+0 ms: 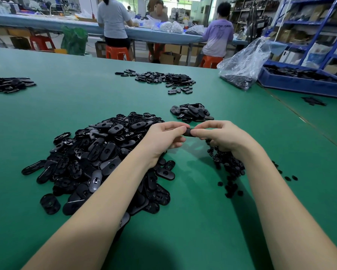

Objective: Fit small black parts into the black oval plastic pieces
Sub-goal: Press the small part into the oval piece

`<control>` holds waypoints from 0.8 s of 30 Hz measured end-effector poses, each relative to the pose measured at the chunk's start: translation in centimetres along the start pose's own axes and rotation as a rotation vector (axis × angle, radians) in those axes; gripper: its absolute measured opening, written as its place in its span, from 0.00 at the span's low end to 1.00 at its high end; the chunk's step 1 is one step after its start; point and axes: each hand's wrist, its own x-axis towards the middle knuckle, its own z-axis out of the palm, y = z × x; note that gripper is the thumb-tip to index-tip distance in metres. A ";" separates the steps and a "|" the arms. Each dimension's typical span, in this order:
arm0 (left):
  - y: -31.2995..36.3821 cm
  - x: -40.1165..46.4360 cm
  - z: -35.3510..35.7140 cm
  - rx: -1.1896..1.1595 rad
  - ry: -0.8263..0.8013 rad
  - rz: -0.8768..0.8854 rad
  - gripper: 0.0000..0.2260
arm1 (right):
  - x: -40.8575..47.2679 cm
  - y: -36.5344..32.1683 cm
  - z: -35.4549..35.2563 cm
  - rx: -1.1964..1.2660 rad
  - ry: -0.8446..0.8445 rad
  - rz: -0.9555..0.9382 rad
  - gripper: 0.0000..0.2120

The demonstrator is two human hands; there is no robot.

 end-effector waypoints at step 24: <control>0.3 -0.2 -0.2 0.148 0.027 0.001 0.05 | 0.5 0.1 1.5 -0.007 -0.020 -0.113 0.04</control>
